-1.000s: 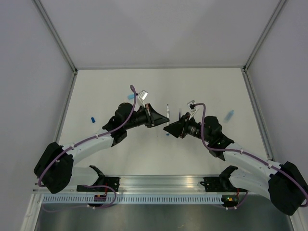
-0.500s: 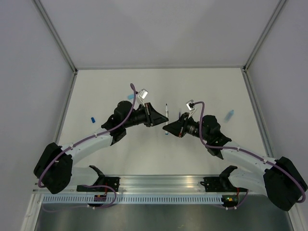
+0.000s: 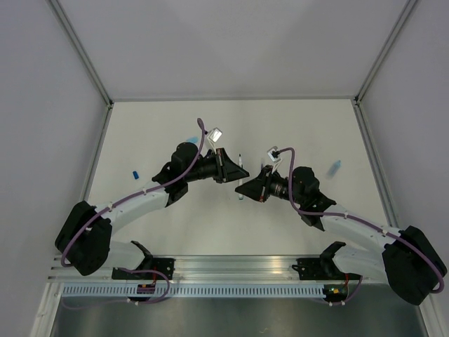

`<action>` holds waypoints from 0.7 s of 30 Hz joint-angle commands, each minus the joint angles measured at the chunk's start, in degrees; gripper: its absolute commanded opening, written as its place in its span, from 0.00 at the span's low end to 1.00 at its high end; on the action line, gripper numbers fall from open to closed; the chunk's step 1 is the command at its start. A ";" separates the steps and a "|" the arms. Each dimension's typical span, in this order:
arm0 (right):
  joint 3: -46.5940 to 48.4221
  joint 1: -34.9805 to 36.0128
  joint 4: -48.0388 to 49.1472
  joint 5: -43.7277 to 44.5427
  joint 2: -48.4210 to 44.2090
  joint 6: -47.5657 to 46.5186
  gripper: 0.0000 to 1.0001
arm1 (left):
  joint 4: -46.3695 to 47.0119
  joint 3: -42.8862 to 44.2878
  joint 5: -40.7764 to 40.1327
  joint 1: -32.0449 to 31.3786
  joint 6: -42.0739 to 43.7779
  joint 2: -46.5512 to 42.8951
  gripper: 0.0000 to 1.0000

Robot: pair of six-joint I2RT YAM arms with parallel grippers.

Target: Insert the pens into the pen caps

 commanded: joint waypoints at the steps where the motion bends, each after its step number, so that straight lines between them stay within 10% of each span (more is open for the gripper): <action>1: 1.97 0.45 -1.32 -0.95 0.63 -1.41 0.00 | 3.31 3.21 4.04 -1.16 0.32 -0.13 0.15; 7: 2.59 0.80 -1.32 -2.80 1.34 -1.85 0.21 | 3.84 3.21 4.92 -1.16 -0.56 -0.04 0.02; 21: 2.94 1.42 1.85 -6.49 4.41 0.09 0.32 | 2.70 4.09 8.53 -1.07 1.82 0.13 0.02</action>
